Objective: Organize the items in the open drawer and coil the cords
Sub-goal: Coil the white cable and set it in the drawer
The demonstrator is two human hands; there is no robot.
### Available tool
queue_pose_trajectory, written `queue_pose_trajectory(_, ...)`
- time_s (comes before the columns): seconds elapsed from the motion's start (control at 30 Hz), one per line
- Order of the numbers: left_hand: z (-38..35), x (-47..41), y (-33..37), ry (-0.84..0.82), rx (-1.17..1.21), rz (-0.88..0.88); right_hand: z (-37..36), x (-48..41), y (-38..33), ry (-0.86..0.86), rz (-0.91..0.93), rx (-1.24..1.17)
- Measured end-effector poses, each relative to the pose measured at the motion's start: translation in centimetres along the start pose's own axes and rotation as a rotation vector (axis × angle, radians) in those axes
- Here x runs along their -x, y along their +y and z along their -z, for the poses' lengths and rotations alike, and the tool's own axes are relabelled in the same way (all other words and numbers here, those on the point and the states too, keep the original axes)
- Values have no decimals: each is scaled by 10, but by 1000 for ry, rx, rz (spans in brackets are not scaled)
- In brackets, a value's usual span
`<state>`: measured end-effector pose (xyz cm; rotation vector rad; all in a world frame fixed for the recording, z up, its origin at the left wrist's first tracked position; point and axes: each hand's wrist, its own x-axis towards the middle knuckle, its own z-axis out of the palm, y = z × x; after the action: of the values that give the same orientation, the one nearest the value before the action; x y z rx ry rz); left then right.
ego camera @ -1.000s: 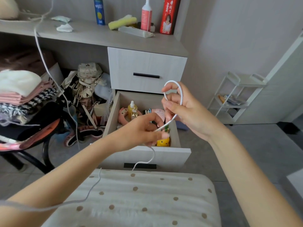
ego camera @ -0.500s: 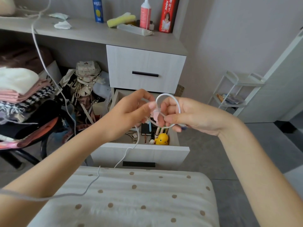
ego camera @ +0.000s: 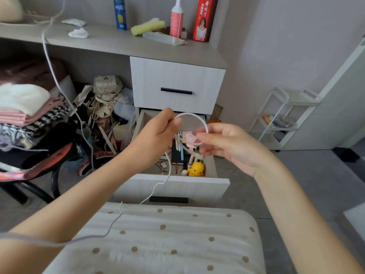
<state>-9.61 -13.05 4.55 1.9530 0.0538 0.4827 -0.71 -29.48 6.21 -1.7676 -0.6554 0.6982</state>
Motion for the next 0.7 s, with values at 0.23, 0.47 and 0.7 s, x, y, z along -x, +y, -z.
queue_pose_trajectory(0.23,0,-5,-7,199,305,100,-22,5,9,-49,-62,-168)
queue_pose_trajectory(0.47,-21,5,-9,327,384,121,-63,1,10,123,58,-631)
queue_pose_trajectory(0.7,-36,13,-14,343,244,79,-60,-7,8,332,108,-411)
